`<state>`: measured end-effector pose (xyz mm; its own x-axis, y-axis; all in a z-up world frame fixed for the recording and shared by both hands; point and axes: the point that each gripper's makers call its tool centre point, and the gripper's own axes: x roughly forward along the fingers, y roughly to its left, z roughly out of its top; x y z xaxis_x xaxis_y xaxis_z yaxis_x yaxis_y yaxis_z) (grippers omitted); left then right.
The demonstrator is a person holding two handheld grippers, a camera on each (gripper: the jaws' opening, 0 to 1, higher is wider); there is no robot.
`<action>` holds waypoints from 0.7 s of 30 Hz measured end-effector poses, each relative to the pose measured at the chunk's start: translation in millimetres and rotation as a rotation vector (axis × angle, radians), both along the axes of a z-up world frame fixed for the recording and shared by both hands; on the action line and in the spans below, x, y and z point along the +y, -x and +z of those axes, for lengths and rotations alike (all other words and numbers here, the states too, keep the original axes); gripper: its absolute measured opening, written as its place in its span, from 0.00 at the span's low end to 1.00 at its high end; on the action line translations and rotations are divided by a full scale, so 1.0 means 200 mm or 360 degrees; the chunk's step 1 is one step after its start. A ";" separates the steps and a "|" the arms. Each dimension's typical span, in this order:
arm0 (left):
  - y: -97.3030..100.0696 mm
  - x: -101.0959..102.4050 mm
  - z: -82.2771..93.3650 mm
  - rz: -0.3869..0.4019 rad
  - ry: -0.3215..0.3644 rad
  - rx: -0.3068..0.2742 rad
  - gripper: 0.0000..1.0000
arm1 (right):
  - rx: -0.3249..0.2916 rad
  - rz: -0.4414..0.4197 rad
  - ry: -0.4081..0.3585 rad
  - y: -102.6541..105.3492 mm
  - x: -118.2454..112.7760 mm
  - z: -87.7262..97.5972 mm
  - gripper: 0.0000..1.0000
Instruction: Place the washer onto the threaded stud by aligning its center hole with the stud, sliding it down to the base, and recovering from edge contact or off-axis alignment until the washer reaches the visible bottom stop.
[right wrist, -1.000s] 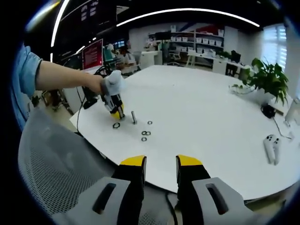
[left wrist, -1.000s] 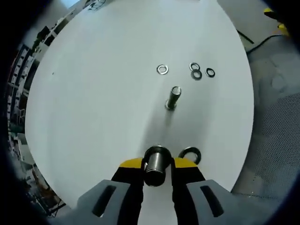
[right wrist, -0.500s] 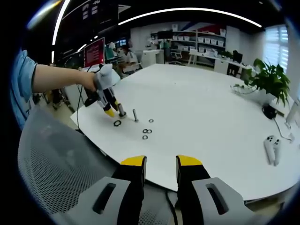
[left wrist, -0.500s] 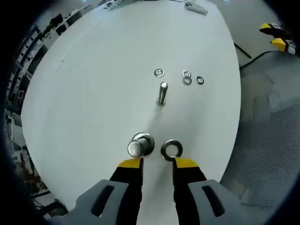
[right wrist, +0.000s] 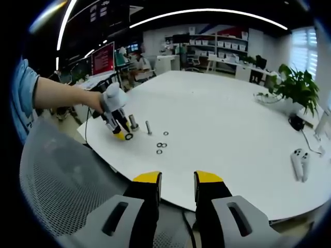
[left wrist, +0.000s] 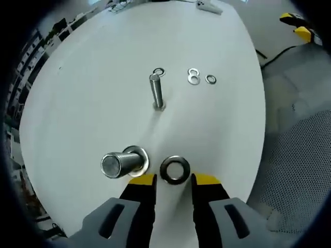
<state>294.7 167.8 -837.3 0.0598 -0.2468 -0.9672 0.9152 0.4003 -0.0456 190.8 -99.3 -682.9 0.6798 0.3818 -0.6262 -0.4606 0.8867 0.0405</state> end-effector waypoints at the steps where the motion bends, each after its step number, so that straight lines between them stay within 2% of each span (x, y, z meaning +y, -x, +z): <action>1: 0.00 -0.01 0.00 -0.0001 0.0005 0.0005 0.26 | 0.0001 -0.0001 0.0003 0.00 0.00 0.00 0.27; 6: 0.03 -0.02 -0.01 -0.0073 -0.0027 0.0000 0.30 | 0.0001 -0.0006 -0.0003 0.00 0.00 0.00 0.27; 8: 0.03 -0.01 -0.01 -0.0145 -0.0065 -0.0031 0.30 | -0.0002 -0.0009 0.0001 0.00 0.00 0.00 0.27; 10: 0.02 -0.01 -0.01 -0.0180 -0.0098 -0.0065 0.28 | -0.0001 -0.0007 -0.0001 0.00 0.00 0.00 0.27; 16: 0.02 -0.02 -0.01 -0.0211 -0.0106 -0.0050 0.28 | -0.0001 -0.0009 0.0002 0.00 0.00 0.00 0.27; 18: 0.02 -0.03 -0.01 -0.0193 -0.0099 -0.0053 0.20 | -0.0003 -0.0011 0.0003 -0.01 -0.01 0.00 0.27; 21: 0.02 -0.02 0.01 -0.0228 -0.0119 -0.0057 0.20 | -0.0005 -0.0020 0.0001 -0.01 -0.01 0.00 0.27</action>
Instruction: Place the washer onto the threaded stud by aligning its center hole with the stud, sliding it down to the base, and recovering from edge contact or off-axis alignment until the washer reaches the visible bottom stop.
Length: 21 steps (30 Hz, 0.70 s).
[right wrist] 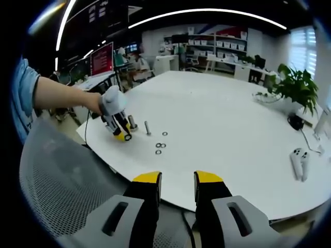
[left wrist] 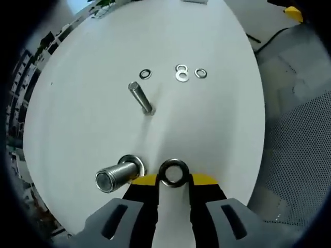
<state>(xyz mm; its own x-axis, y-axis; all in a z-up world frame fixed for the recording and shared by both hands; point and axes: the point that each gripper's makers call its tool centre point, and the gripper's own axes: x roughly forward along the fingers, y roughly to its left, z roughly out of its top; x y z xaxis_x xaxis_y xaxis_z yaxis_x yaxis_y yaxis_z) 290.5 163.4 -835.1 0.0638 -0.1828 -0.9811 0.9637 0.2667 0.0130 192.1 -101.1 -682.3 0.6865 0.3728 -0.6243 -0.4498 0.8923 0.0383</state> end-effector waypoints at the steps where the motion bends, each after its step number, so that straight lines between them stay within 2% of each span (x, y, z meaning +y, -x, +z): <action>1: 0.00 0.00 0.00 -0.0017 0.0002 -0.0004 0.20 | -0.0001 -0.0002 -0.0001 0.00 0.00 0.00 0.27; 7: -0.01 0.00 -0.01 0.0022 0.0031 -0.0007 0.19 | -0.0005 -0.0007 0.0003 0.00 0.00 0.00 0.27; 11: 0.01 0.00 0.00 0.0001 0.0024 -0.0025 0.19 | -0.0007 -0.0009 -0.0002 0.00 0.00 0.00 0.27; 13: 0.02 0.00 0.01 0.0020 0.0032 -0.0006 0.19 | -0.0006 -0.0005 -0.0001 0.00 0.00 0.00 0.27; 21: -0.01 0.01 0.12 0.0045 0.0051 -0.0043 0.19 | -0.0006 0.0008 0.0000 0.00 0.00 0.00 0.27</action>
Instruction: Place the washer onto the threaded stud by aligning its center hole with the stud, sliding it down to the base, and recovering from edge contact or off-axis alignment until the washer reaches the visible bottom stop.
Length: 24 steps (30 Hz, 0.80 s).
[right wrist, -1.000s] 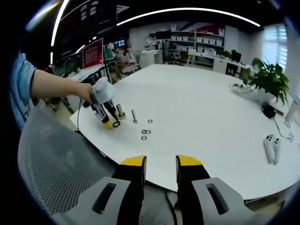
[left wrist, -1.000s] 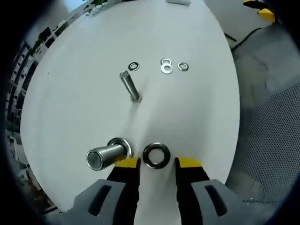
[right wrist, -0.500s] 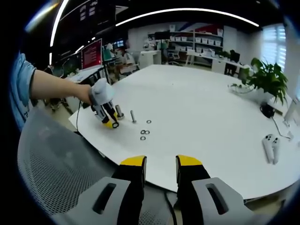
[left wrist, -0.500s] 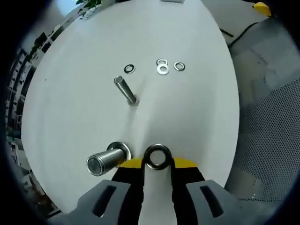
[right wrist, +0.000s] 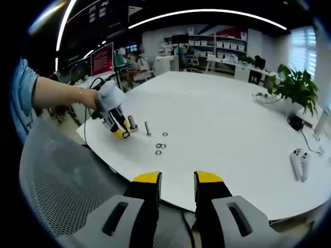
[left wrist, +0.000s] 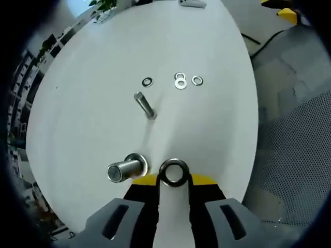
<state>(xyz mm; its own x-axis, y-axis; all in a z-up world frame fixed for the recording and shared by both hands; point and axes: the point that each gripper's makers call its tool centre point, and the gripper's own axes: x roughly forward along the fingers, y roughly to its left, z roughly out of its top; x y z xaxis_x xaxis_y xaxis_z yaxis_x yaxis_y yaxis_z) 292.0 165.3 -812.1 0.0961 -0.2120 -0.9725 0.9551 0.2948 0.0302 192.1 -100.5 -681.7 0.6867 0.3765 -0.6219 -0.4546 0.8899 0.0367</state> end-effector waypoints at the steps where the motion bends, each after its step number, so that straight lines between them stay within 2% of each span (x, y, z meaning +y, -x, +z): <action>1: -0.01 0.00 0.03 0.0003 0.0009 -0.0017 0.19 | 0.0001 0.0004 -0.0001 0.00 0.00 0.00 0.27; 5: -0.02 -0.01 0.11 0.0057 0.0072 -0.0008 0.18 | 0.0000 0.0012 0.0000 0.00 0.00 0.00 0.27; 12: -0.09 0.00 0.26 0.0062 0.0083 -0.0106 0.18 | 0.0002 0.0018 -0.0003 0.00 0.01 0.00 0.27; 15: -0.13 -0.01 0.29 0.0038 0.0076 -0.0157 0.18 | 0.0003 0.0019 -0.0005 0.00 0.01 0.00 0.27; 20: -0.18 0.01 0.28 0.0021 0.0023 -0.0196 0.19 | 0.0005 0.0024 -0.0002 0.00 0.01 0.00 0.27; 24: -0.21 0.01 0.25 0.0004 -0.0020 -0.0187 0.19 | 0.0007 0.0021 -0.0003 0.00 0.01 0.00 0.27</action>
